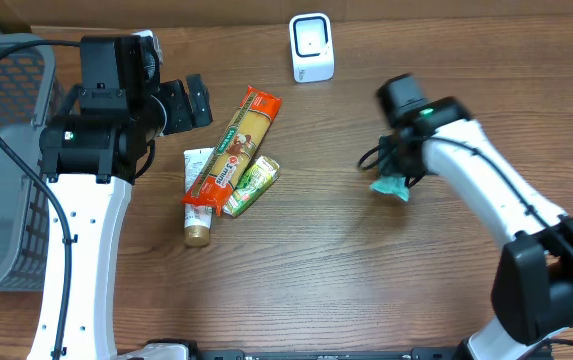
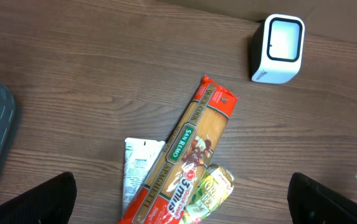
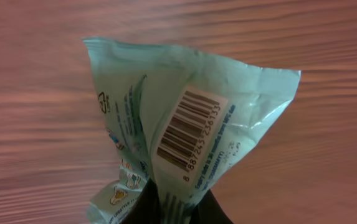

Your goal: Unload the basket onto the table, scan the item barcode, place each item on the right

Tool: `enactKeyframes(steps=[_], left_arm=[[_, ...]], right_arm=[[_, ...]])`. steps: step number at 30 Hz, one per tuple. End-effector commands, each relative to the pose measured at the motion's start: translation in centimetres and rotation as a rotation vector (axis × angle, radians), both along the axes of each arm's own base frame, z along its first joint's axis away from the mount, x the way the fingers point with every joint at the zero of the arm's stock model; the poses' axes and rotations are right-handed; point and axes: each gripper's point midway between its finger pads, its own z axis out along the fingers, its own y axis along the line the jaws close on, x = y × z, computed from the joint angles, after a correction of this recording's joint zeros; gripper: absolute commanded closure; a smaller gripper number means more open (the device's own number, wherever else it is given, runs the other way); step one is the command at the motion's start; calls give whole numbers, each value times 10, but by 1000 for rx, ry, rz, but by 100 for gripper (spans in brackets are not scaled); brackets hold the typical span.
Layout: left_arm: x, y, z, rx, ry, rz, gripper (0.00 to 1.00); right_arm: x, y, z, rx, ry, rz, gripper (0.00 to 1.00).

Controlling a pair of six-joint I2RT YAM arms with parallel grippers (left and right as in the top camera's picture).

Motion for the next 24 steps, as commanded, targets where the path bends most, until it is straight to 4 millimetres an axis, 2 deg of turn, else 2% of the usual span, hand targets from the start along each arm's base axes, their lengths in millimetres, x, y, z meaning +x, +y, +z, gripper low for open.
enactKeyframes(steps=[1, 3, 5, 8, 13, 16, 24], left_arm=[[1, 2, 3, 0, -9, 18, 1], [1, 2, 4, 0, -10, 18, 1], [1, 2, 4, 0, -10, 18, 0], [1, 2, 4, 0, -10, 18, 0], [1, 2, 3, 0, -9, 18, 0], [1, 2, 3, 0, -9, 18, 0], [1, 2, 4, 0, -10, 18, 0]], right_arm=[[15, -35, 43, -434, -197, 16, 96], [16, -32, 44, -498, -209, 48, 96], [18, -31, 37, -532, -187, 82, 96], [19, -33, 12, -599, -70, 185, 96], [19, -39, -16, -680, 12, 221, 96], [13, -32, -41, -647, 77, 240, 96], [-6, -8, -63, -486, 162, 262, 96]])
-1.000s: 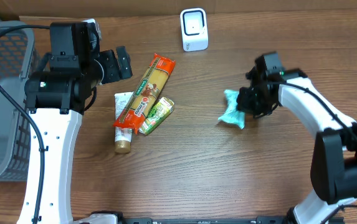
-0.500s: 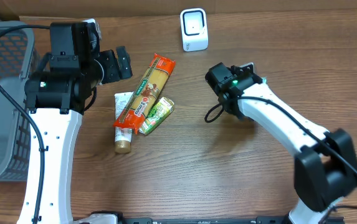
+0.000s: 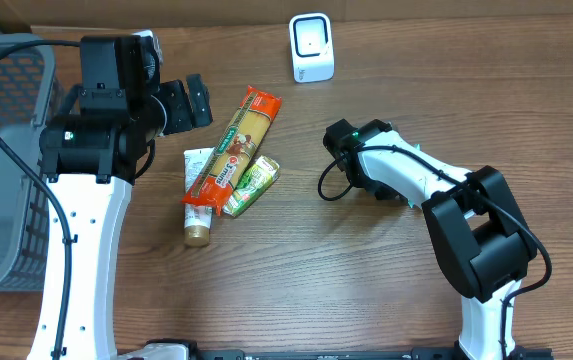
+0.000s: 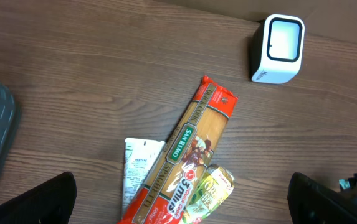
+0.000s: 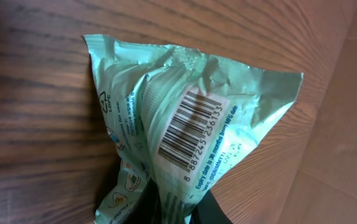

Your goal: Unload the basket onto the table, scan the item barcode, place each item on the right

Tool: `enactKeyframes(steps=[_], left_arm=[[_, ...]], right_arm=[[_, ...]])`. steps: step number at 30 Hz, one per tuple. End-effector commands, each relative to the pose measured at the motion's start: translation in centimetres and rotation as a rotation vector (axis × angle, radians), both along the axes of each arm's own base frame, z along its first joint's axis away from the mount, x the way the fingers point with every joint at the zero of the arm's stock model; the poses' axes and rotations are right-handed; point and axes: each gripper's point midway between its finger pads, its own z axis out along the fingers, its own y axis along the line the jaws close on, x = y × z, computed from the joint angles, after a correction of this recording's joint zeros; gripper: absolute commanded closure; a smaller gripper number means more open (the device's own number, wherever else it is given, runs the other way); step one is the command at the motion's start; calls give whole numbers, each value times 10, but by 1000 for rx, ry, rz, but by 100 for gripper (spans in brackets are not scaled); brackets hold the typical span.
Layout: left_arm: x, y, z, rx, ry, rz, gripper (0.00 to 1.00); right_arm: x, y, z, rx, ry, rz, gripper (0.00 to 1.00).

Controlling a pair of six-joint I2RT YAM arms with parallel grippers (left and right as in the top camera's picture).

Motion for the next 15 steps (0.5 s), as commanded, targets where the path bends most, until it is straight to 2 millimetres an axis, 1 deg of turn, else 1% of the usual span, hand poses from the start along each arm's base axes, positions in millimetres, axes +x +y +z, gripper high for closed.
enactKeyframes(steps=[1, 3, 4, 5, 7, 10, 11, 12, 13, 15], left_arm=[[1, 2, 3, 1, -9, 18, 0], [1, 2, 4, 0, -10, 18, 1], [1, 2, 4, 1, -10, 18, 0], [1, 2, 4, 0, -10, 18, 0], [1, 2, 3, 0, -9, 18, 1], [1, 2, 4, 1, -10, 18, 1], [1, 2, 3, 1, -9, 18, 0], [1, 2, 4, 1, -10, 18, 0], [1, 2, 3, 1, -9, 18, 0], [1, 2, 3, 0, -9, 18, 0]], right_arm=[[-11, 23, -13, 110, 59, -2, 93], [-15, 31, -16, 135, 76, 6, 88], [-17, 35, -17, 148, 85, 10, 82], [-20, 40, -19, 161, 93, 16, 80], [-24, 50, -20, 172, 103, 36, 78], [-29, 61, -21, 178, 112, 67, 62], [-31, 66, -21, 178, 114, 80, 59], [-33, 69, -21, 177, 115, 92, 53], [-35, 75, -21, 178, 114, 109, 44], [-37, 82, -22, 180, 111, 130, 35]])
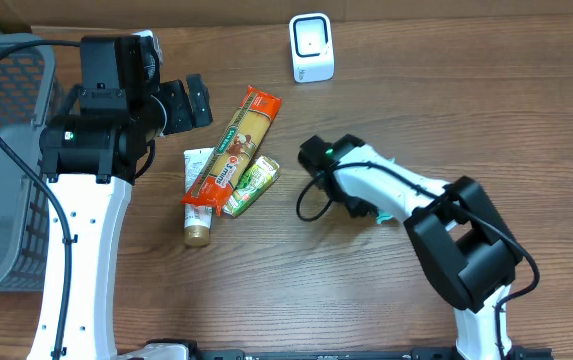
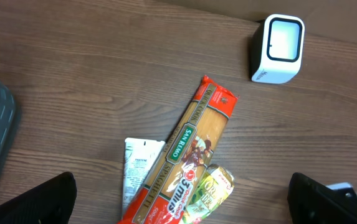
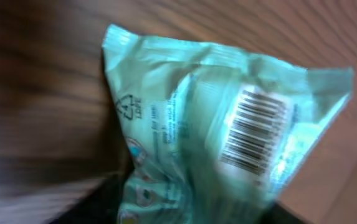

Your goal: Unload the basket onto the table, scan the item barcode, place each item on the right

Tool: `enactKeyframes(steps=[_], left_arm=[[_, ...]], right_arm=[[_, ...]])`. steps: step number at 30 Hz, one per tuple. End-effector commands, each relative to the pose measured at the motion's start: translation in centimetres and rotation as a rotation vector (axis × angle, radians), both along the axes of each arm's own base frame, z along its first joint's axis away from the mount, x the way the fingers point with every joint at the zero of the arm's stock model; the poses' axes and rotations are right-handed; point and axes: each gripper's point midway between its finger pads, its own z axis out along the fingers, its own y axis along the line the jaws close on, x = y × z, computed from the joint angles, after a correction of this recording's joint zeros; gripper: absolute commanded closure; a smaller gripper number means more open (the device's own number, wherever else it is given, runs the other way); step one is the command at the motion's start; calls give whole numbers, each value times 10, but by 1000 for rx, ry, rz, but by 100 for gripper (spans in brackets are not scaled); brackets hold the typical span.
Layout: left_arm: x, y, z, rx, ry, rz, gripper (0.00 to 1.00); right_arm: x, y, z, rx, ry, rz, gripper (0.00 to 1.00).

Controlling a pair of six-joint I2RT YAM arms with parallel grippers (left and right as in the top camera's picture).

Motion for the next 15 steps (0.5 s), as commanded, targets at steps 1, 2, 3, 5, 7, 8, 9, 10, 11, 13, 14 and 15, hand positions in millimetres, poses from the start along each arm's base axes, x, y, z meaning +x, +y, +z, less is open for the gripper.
enactKeyframes(steps=[1, 2, 3, 5, 7, 8, 9, 10, 11, 13, 14, 15], left_arm=[[1, 2, 3, 0, -10, 18, 1], [1, 2, 3, 1, -9, 18, 1], [1, 2, 3, 1, -9, 18, 0], [1, 2, 3, 0, -9, 18, 1], [1, 2, 3, 0, -10, 18, 0], [1, 2, 3, 1, -10, 18, 0], [1, 2, 3, 0, -9, 18, 1], [1, 2, 3, 1, -10, 18, 0], [1, 2, 3, 0, -10, 18, 0], [1, 2, 3, 0, -9, 18, 0], [1, 2, 3, 1, -9, 18, 0], [1, 2, 3, 0, -9, 18, 1]], right_arm=[[-8, 22, -4, 44, 12, 33, 33], [-9, 25, -4, 45, 11, 41, 32], [-10, 28, -4, 46, 9, 49, 30], [-9, 35, -5, 60, -5, 64, 28], [-7, 37, -6, 68, -14, 65, 31], [-6, 38, -6, 71, -18, 65, 34], [-5, 39, -6, 75, -22, 64, 38], [-5, 40, -6, 81, -24, 64, 41], [-4, 41, -7, 85, -26, 64, 46], [-5, 45, -9, 108, -22, 60, 55], [-7, 50, -12, 144, -7, 54, 61], [-8, 53, -14, 163, 1, 50, 65]])
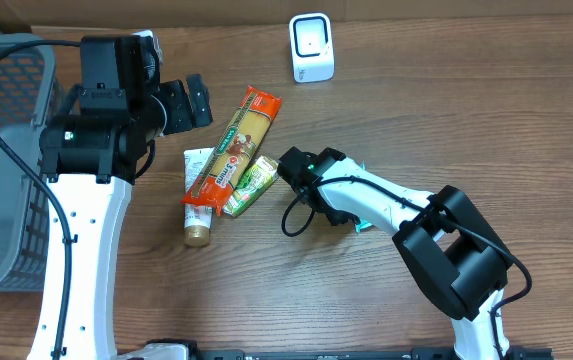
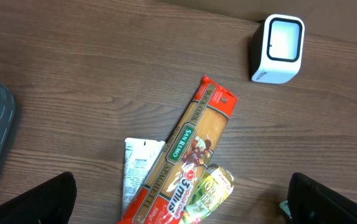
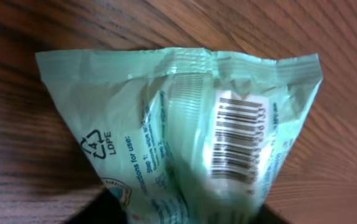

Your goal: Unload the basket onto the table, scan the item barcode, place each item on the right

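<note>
A pale green packet (image 3: 178, 118) fills the right wrist view, its barcode (image 3: 237, 144) facing the camera. My right gripper (image 3: 178, 214) is shut on the packet's lower end, its fingers mostly hidden. From overhead the right gripper (image 1: 352, 216) lies low at mid-table with a corner of the packet (image 1: 361, 226) showing. The white scanner (image 1: 312, 47) stands at the far edge, window up, and shows as a scanner (image 2: 278, 50) in the left wrist view. My left gripper (image 1: 192, 101) hangs open with nothing in it, above the pile of items.
An orange spaghetti pack (image 1: 234, 145) lies across a white tube (image 1: 198, 195) and a yellow-green sachet (image 1: 253, 183), left of centre. A grey basket stands at the left edge. The right arm's cable loops beside the sachet.
The right wrist has moved further left towards the sachet, carrying the green packet with it. In its view the packet has turned, so the barcode now stands nearly upright. The left arm is unchanged.
The right gripper first held the green packet at the right of the table. At each later moment the wrist was further left and nearer, still shut on the packet, and now it is beside the pile. The left gripper stayed open and still.
</note>
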Tool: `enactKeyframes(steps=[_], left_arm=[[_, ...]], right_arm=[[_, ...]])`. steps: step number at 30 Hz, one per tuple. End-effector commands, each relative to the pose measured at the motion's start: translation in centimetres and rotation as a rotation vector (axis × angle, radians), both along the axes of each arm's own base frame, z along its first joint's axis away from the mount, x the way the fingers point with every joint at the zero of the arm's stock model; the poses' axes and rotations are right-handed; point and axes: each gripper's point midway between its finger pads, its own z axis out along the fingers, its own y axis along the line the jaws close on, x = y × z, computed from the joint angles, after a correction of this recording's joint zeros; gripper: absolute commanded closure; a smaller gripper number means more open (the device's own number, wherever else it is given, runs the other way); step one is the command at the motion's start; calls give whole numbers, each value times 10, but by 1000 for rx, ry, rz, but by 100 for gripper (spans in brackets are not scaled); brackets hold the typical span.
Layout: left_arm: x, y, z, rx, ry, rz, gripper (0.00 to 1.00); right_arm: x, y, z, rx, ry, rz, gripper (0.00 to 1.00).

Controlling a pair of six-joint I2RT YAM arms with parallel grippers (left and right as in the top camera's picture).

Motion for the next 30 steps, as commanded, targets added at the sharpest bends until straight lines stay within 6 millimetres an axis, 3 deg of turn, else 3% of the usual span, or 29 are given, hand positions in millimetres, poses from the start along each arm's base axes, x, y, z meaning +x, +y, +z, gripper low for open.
enactKeyframes(steps=[1, 5, 8, 9, 11, 13, 17, 19, 22, 24, 26, 27, 30], left_arm=[[1, 2, 4, 1, -10, 18, 0], [1, 2, 4, 1, -10, 18, 0], [1, 2, 4, 1, -10, 18, 0], [1, 2, 4, 1, -10, 18, 0], [1, 2, 4, 1, -10, 18, 0], [1, 2, 4, 1, -10, 18, 0], [1, 2, 4, 1, -10, 18, 1], [1, 2, 4, 1, -10, 18, 1], [1, 2, 4, 1, -10, 18, 1], [1, 2, 4, 1, -10, 18, 0], [1, 2, 4, 1, -10, 18, 0], [1, 2, 4, 1, -10, 18, 0], [1, 2, 4, 1, -10, 18, 0]], right_arm=[[-3, 15, -8, 91, 36, -17, 70], [-5, 22, -11, 131, 51, -21, 77], [1, 15, -7, 88, 16, -14, 96], [5, 10, -3, 51, -13, -9, 96], [18, -10, 12, -77, -101, 8, 96], [37, -37, 42, -281, -236, 38, 96], [51, -55, 76, -468, -364, 74, 96], [48, -54, 69, -432, -333, 59, 87], [39, -47, 47, -318, -245, 25, 86], [33, -42, 34, -261, -194, 10, 72], [31, -40, 28, -251, -178, 8, 67], [31, -40, 27, -252, -177, 8, 61], [30, -35, 25, -235, -176, 12, 27]])
